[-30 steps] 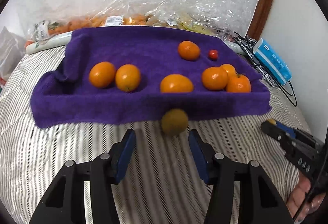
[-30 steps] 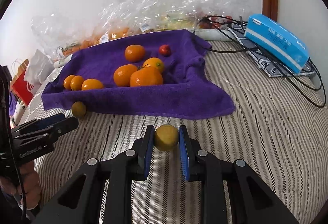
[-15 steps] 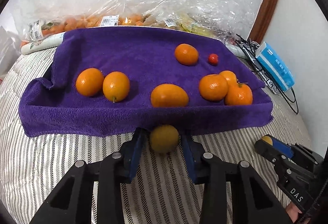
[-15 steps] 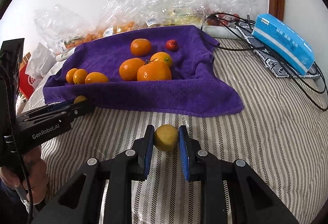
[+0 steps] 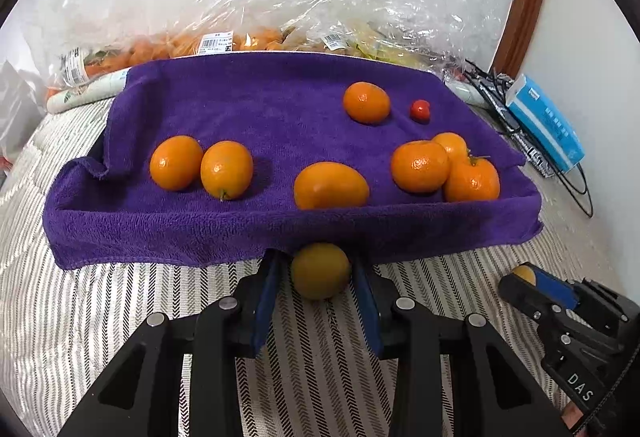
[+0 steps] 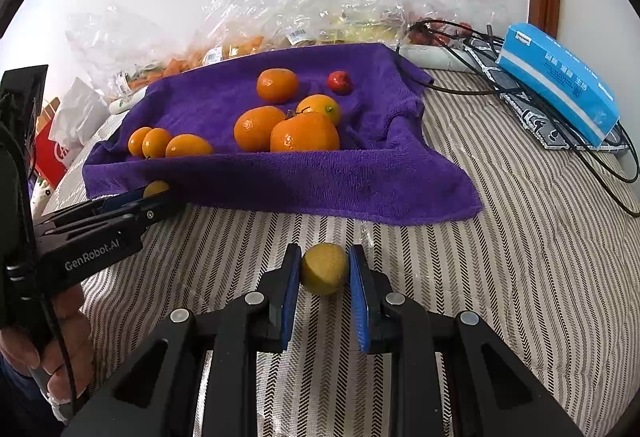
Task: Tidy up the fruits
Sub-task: 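Grasp the other yellow-green fruit with the left gripper while the right gripper holds its fruit, then carry both held yellow-green fruits onto the purple towel with both grippers, then open the left gripper on the towel while the right gripper releases its fruit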
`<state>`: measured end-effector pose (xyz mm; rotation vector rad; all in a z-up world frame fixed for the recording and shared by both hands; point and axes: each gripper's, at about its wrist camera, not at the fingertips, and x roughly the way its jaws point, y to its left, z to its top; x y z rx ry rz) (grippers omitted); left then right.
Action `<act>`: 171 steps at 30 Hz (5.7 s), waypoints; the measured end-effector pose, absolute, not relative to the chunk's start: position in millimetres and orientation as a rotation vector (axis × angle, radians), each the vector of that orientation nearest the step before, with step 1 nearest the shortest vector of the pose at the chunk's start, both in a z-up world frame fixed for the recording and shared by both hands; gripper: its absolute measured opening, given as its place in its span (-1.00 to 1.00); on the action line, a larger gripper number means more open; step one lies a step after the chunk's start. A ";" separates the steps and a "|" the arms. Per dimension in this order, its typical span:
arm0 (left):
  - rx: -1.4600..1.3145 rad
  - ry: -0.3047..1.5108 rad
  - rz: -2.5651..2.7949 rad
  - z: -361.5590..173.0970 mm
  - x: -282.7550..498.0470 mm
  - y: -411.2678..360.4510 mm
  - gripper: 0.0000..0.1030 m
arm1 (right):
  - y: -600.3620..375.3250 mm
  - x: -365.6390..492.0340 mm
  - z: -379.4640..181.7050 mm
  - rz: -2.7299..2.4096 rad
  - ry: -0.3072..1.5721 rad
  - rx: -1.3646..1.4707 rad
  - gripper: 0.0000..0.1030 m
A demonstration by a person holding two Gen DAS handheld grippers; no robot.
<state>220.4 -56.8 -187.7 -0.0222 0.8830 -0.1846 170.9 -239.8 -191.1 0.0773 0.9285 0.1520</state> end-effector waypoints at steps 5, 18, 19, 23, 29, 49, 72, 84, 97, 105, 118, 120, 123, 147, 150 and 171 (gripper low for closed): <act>-0.064 0.877 -0.198 -186.8 220.3 -49.8 -0.48 | -241.6 171.3 -191.4 0.155 0.929 0.087 -0.54; -0.137 0.844 -0.186 -183.6 203.9 -32.9 -0.48 | -244.7 166.0 -186.6 0.165 0.894 0.120 -0.54; -0.131 0.835 -0.176 -182.8 200.4 -31.2 -0.48 | -244.4 165.7 -186.5 0.164 0.893 0.118 -0.54; -0.132 0.799 -0.141 -179.5 188.6 -17.9 -0.48 | -240.4 164.2 -185.0 0.158 0.888 0.094 -0.54; -0.164 0.794 -0.112 -180.2 177.9 5.5 -0.48 | -240.6 163.7 -184.4 0.164 0.882 0.092 -0.54; -0.181 0.727 -0.156 -171.6 151.1 21.6 -0.48 | -218.0 148.1 -176.9 0.243 0.874 0.086 -0.54; -0.185 0.703 -0.162 -166.4 149.3 20.7 -0.48 | -208.4 143.6 -112.4 0.283 0.734 0.042 -0.54; -0.202 0.699 -0.153 -136.2 166.6 30.5 -0.48 | -206.9 165.3 -99.5 0.289 0.685 0.063 -0.54; -0.151 0.678 -0.122 -106.5 205.9 26.9 -0.48 | -214.3 205.6 -82.3 0.262 0.632 0.064 -0.54; -0.127 0.664 -0.113 -94.3 227.6 18.3 -0.48 | -211.8 227.5 -80.9 0.267 0.618 0.059 -0.54; -0.151 0.679 -0.118 -111.5 275.0 10.1 -0.48 | -224.4 266.0 -105.7 0.264 0.673 0.124 -0.54; -0.160 0.688 -0.122 -122.5 277.9 10.8 -0.48 | -225.2 270.7 -113.3 0.258 0.691 0.118 -0.54; -0.168 0.703 -0.129 -136.1 281.8 12.4 -0.48 | -227.2 275.6 -121.9 0.245 0.703 0.104 -0.54; -0.193 0.751 -0.149 -164.4 295.8 12.2 -0.48 | -206.7 293.4 -172.9 0.241 0.803 0.050 -0.54; -0.197 0.747 -0.146 -165.9 296.5 12.9 -0.48 | -206.8 293.7 -174.7 0.241 0.806 0.050 -0.53; -0.196 0.749 -0.093 -157.3 290.2 15.3 -0.18 | -194.5 279.3 -169.4 0.207 0.729 -0.048 -0.03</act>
